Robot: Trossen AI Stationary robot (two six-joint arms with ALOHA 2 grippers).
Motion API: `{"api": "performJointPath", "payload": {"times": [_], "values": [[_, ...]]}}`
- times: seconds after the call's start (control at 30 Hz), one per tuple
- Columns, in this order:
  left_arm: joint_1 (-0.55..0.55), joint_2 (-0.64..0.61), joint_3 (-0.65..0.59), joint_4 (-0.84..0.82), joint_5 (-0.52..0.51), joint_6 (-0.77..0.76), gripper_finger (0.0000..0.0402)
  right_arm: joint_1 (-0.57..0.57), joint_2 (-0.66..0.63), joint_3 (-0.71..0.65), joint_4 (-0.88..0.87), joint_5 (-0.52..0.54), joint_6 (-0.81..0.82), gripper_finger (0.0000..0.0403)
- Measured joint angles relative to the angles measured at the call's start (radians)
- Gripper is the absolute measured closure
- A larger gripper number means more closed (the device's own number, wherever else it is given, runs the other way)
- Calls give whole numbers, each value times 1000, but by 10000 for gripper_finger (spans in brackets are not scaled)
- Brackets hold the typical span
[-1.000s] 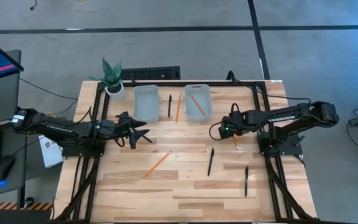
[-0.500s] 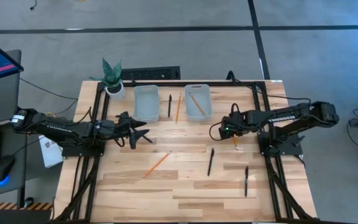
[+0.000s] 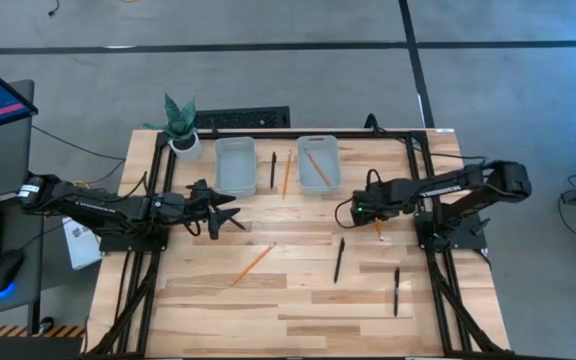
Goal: Sort pens & pencils
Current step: Put the orange pencil into the right gray bin
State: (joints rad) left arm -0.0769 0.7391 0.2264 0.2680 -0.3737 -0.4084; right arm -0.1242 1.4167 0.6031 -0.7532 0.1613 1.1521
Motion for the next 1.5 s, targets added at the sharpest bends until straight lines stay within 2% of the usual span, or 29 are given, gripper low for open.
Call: {"api": "performJointPath", "payload": {"times": [0.13, 0.4, 1.5], "values": [[0, 0, 0, 0, 0, 0, 195, 0, 28, 3, 0, 2, -1, 189], [0, 0, 0, -8, -5, 0, 195, -3, 7, -2, 16, -4, -9, 206], [0, 0, 0, -8, -5, -4, 195, -3, 8, -3, 73, -56, -20, 315]]}}
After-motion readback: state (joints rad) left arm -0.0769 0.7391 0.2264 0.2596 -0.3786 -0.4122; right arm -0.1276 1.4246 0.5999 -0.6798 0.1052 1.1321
